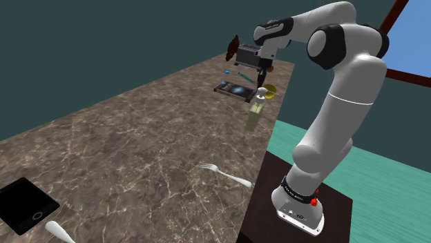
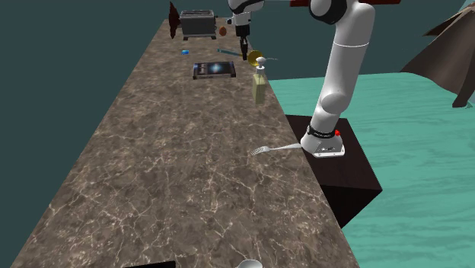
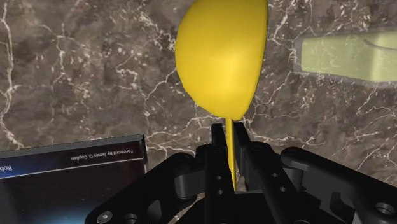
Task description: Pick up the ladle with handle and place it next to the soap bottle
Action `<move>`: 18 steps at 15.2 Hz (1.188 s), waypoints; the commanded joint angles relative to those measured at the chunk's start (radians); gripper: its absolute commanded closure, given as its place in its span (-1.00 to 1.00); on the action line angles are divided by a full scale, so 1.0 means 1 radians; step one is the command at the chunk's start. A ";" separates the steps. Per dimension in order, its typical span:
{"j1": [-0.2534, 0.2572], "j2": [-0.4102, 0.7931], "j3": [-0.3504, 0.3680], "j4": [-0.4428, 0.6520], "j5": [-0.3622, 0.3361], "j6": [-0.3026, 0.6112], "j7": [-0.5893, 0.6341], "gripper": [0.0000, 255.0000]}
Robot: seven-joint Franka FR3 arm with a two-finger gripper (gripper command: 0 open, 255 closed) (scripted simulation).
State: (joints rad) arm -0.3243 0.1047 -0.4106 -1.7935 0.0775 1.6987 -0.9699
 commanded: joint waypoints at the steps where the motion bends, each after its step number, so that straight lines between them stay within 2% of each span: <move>1: 0.001 0.002 0.001 -0.025 0.001 0.028 -0.001 1.00; 18: -0.004 0.074 0.006 -0.172 0.036 0.239 -0.031 1.00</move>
State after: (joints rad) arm -0.3287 0.1748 -0.4057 -1.9529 0.1109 1.9210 -0.9995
